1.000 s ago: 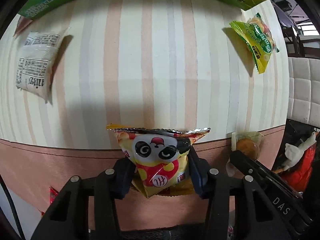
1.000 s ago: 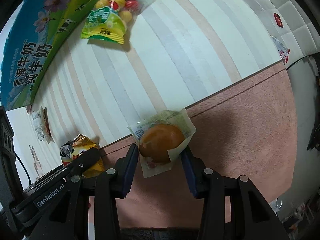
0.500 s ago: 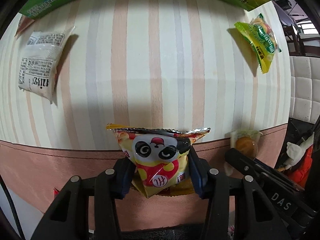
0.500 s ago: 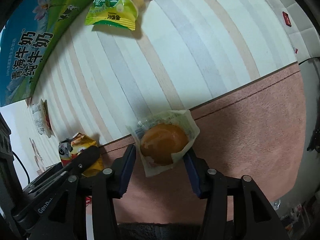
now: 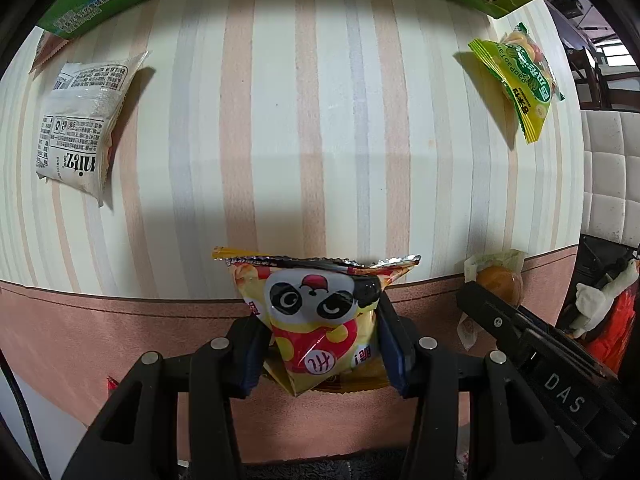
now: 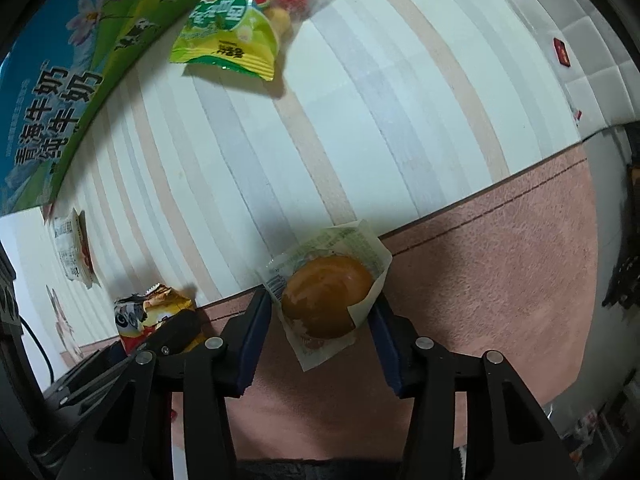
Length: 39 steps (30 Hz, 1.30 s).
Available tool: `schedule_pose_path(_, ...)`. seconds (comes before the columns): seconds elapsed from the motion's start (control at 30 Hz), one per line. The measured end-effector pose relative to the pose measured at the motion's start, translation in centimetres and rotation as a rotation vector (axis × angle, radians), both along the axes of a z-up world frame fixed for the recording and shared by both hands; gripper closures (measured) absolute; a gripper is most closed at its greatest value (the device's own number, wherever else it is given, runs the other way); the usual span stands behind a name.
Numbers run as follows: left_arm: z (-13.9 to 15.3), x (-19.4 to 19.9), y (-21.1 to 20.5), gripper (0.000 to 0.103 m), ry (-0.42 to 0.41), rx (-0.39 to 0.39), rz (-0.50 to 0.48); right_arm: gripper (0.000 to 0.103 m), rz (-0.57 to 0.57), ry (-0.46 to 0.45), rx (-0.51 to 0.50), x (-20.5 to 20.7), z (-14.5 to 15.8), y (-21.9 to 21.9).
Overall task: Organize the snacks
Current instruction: 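Grasp the panda snack bag with the left tool while the right tool grasps the wrapped bun, then carry both items into the box and open both tools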
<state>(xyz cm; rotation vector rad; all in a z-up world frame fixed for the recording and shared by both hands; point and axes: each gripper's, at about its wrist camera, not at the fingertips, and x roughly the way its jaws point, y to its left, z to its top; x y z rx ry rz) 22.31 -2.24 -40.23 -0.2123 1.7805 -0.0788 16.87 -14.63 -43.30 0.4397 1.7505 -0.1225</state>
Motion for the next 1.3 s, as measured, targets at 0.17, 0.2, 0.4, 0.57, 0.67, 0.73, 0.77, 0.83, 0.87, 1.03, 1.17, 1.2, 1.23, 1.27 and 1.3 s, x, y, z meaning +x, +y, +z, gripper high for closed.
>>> schedule_pose_path(0.17, 0.6, -0.2, 0.0, 0.057, -0.007, 0.008, -0.003, 0.054, 0.012, -0.016, 0.007, -0.9, 0.4, 0.8)
schedule_pose_path(0.2, 0.7, -0.3, 0.0, 0.057, -0.010, 0.011, -0.006, 0.054, 0.016, -0.019, 0.007, -1.1, 0.5, 1.1)
schedule_pose_path(0.4, 2.1, -0.7, 0.4, 0.057, -0.041, 0.016, -0.010, 0.055, 0.037, -0.060, 0.026, -1.5, 1.6, 2.1)
schedule_pose_path(0.57, 4.7, -0.3, 1.1, 0.057, -0.089, 0.003, -0.008, 0.056, 0.068, -0.121, 0.040, -1.0, 3.8, 2.9)
schedule_pose_path(0.67, 7.0, 0.0, 1.7, 0.057, -0.133, -0.007, -0.011, 0.056, 0.091, -0.163, 0.047, -0.5, 5.7, 3.4)
schedule_pose_path(0.73, 8.7, 0.3, 2.2, 0.057, -0.166, -0.017, -0.015, 0.056, 0.097, -0.192, 0.063, 0.0, 7.2, 3.7)
schedule_pose_path(0.77, 9.6, 0.5, 2.4, 0.057, -0.182, -0.022, -0.015, 0.057, 0.099, -0.209, 0.073, 0.4, 7.9, 3.4)
schedule_pose_path(0.83, 11.5, 0.9, 2.8, 0.057, -0.219, -0.034, -0.011, 0.057, 0.107, -0.238, 0.092, 1.0, 9.5, 3.5)
schedule_pose_path(0.87, 12.9, 1.4, 3.0, 0.057, -0.241, -0.041, -0.009, 0.057, 0.106, -0.261, 0.103, 1.4, 10.6, 3.4)
schedule_pose_path(1.03, 18.5, 4.9, 4.6, 0.057, -0.344, -0.066, 0.015, 0.057, 0.113, -0.360, 0.155, 4.8, 15.8, 2.2)
schedule_pose_path(1.17, 20.6, 9.1, 5.4, 0.057, -0.380, -0.073, 0.037, 0.057, 0.118, -0.438, 0.184, 8.6, 19.4, 2.1)
schedule_pose_path(1.2, 20.6, 10.5, 5.6, 0.057, -0.374, -0.079, 0.042, 0.057, 0.122, -0.455, 0.184, 9.8, 19.9, 2.2)
schedule_pose_path(1.23, 20.4, 11.7, 5.8, 0.057, -0.365, -0.086, 0.045, 0.057, 0.123, -0.466, 0.180, 10.7, 20.3, 2.0)
schedule_pose_path(1.27, 20.2, 12.7, 6.0, 0.057, -0.356, -0.089, 0.048, 0.057, 0.126, -0.479, 0.174, 11.9, 20.6, 2.3)
schedule_pose_path(1.3, 19.9, 13.7, 6.0, 0.057, -0.345, -0.094, 0.048, 0.057, 0.131, -0.483, 0.168, 12.9, 20.8, 2.5)
